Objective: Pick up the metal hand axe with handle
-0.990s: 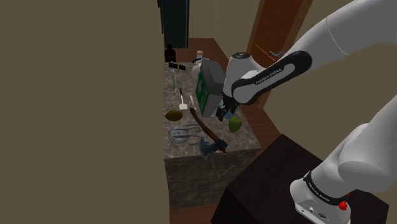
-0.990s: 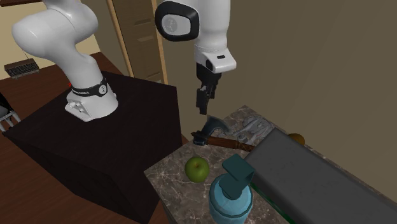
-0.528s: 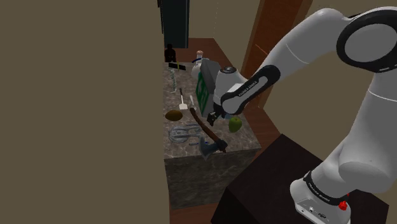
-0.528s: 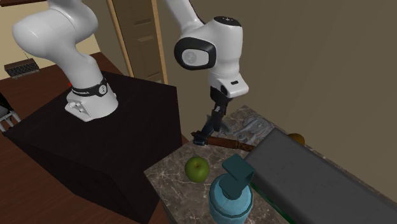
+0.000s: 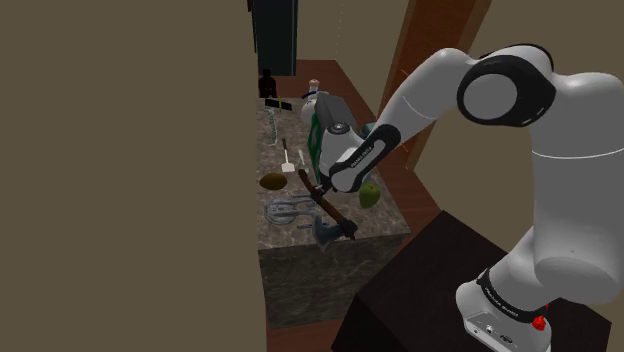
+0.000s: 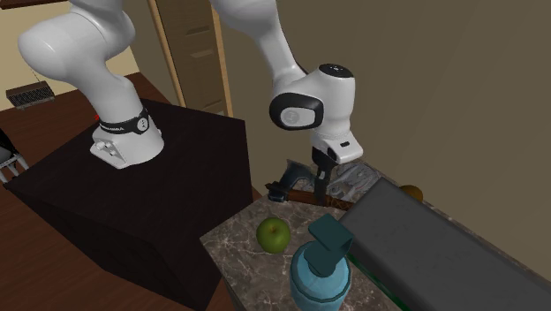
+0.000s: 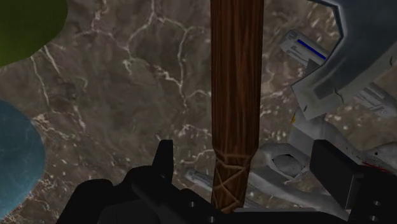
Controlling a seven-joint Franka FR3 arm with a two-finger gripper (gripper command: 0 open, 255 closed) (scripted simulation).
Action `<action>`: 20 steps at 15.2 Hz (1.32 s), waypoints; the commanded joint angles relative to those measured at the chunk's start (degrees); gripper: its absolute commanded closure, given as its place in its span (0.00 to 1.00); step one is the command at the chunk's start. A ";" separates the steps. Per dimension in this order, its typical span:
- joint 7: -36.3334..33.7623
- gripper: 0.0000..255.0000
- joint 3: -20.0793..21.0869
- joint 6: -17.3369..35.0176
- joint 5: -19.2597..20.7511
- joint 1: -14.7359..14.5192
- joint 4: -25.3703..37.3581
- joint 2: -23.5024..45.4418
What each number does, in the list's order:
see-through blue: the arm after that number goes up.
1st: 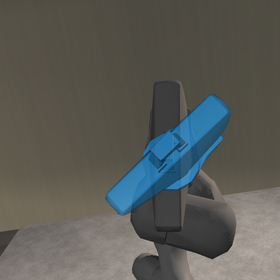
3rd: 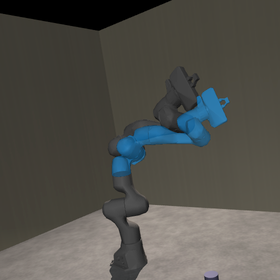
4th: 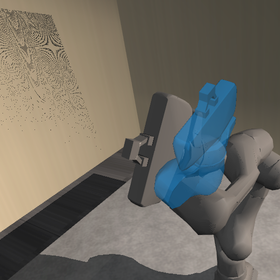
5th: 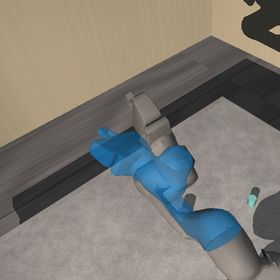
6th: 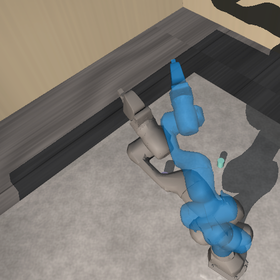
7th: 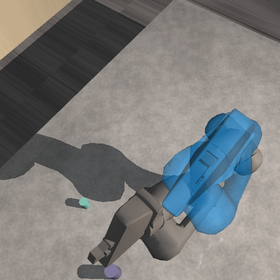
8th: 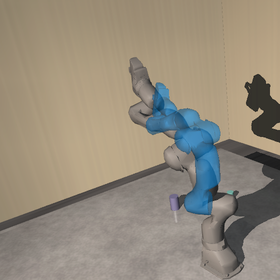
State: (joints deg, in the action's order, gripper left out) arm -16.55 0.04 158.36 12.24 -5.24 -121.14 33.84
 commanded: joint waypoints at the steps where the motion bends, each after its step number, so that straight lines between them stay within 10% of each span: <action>1: -0.26 0.00 -0.31 1.11 0.23 -0.20 1.10 2.10; 8: -0.87 0.00 -0.93 3.71 0.62 -0.69 2.77 6.36; 9: -0.87 1.00 -0.93 3.69 0.62 -0.69 2.75 6.32; 20: -0.66 1.00 -0.72 2.81 0.50 -0.52 2.12 4.81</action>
State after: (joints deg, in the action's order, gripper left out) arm -17.29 -0.76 161.46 12.79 -5.83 -118.68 39.30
